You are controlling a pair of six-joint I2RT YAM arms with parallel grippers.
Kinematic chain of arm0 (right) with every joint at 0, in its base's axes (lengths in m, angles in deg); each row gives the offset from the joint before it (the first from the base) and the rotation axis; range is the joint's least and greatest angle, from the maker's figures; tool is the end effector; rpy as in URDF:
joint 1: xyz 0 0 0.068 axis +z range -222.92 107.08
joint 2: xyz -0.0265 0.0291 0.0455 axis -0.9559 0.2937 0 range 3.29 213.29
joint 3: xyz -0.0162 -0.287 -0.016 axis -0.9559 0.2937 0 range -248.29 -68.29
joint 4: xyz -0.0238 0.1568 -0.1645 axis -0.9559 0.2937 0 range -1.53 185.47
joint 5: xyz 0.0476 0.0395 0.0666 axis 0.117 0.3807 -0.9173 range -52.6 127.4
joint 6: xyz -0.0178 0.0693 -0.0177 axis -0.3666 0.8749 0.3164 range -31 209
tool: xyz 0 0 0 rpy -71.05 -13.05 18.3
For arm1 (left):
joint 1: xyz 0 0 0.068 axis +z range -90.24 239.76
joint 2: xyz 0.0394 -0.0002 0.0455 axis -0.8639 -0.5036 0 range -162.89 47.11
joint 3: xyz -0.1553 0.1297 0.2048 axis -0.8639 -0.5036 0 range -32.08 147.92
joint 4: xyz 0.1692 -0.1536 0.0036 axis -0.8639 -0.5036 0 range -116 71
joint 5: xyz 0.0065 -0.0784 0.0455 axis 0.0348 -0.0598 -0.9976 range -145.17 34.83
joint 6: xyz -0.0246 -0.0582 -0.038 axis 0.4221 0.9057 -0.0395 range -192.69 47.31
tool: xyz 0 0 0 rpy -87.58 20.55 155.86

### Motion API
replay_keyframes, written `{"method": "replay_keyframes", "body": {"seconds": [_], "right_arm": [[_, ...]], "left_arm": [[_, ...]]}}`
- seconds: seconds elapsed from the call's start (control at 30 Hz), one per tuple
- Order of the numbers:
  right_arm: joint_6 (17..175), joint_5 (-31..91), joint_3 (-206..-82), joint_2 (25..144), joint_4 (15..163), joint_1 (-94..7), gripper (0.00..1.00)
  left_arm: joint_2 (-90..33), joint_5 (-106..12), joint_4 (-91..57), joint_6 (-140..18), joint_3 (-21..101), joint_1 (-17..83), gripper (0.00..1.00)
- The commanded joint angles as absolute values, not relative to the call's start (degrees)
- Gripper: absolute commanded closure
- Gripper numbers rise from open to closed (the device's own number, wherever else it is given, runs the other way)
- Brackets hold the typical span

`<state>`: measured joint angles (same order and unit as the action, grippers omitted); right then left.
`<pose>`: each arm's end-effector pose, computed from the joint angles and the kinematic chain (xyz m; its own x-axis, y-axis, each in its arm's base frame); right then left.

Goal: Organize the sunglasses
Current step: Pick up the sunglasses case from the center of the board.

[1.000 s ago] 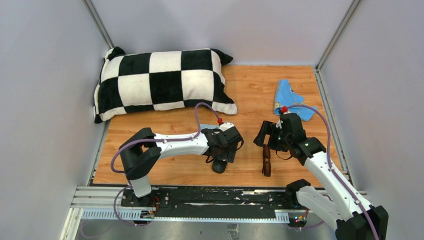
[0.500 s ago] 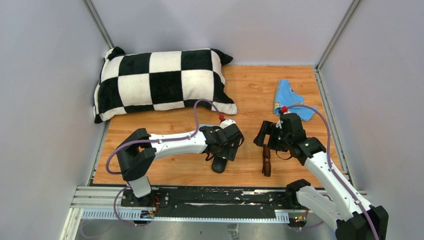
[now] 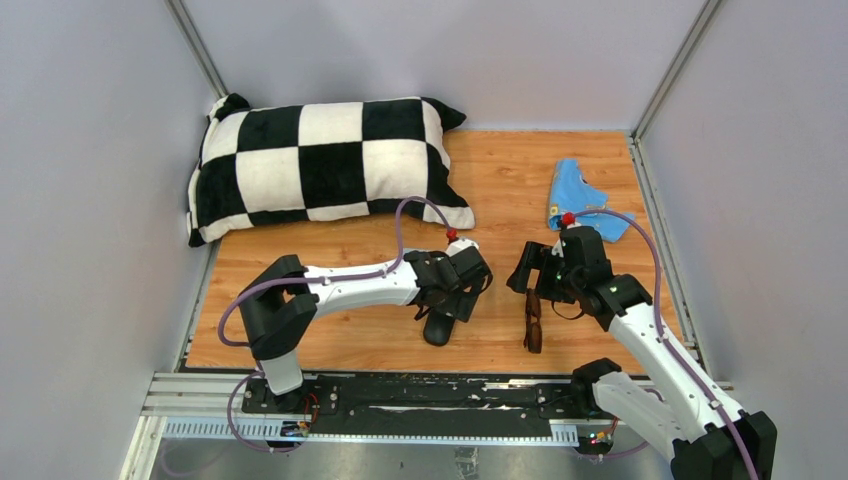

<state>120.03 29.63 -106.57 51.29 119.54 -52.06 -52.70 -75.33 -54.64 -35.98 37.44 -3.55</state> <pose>0.1389 0.0618 0.2568 -0.7543 0.2592 -0.6032 -0.0696 0.8820 0.4661 0.1683 -0.2875 0.2147 -0.7924 0.3268 -0.5150 0.3765 0.9264 0.0086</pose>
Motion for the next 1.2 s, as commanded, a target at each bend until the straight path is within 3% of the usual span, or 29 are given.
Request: {"method": "replay_keyframes", "body": {"seconds": [0.0, 0.13, 0.47, 0.7, 0.93, 1.17], "right_arm": [[118.82, 28.99, -107.11, 51.4, 120.38, -51.33, 0.09], [118.38, 29.29, -107.39, 51.9, 120.38, -51.29, 0.09], [118.63, 29.54, -106.58, 51.68, 120.38, -51.3, 0.09], [118.21, 31.29, -106.3, 50.47, 120.55, -51.32, 0.09], [118.52, 31.85, -105.83, 50.11, 120.54, -51.31, 0.09], [117.99, 31.41, -106.77, 49.53, 120.33, -51.93, 0.08]], "left_arm": [[-55.71, -72.44, -54.25, -36.51, 38.47, -3.88, 0.0], [-56.79, -72.6, -53.18, -34.9, 37.94, -3.87, 0.02], [-58.6, -73.1, -53.06, -33.28, 38.69, -3.88, 0.23], [-59.14, -73.75, -53.61, -32.44, 38.6, -3.88, 0.25], [-55.27, -73.35, -54.03, -32.45, 39.14, -3.58, 0.41], [-43.61, -58.55, -46.12, -34.2, 34.15, 2.51, 0.54]]}}
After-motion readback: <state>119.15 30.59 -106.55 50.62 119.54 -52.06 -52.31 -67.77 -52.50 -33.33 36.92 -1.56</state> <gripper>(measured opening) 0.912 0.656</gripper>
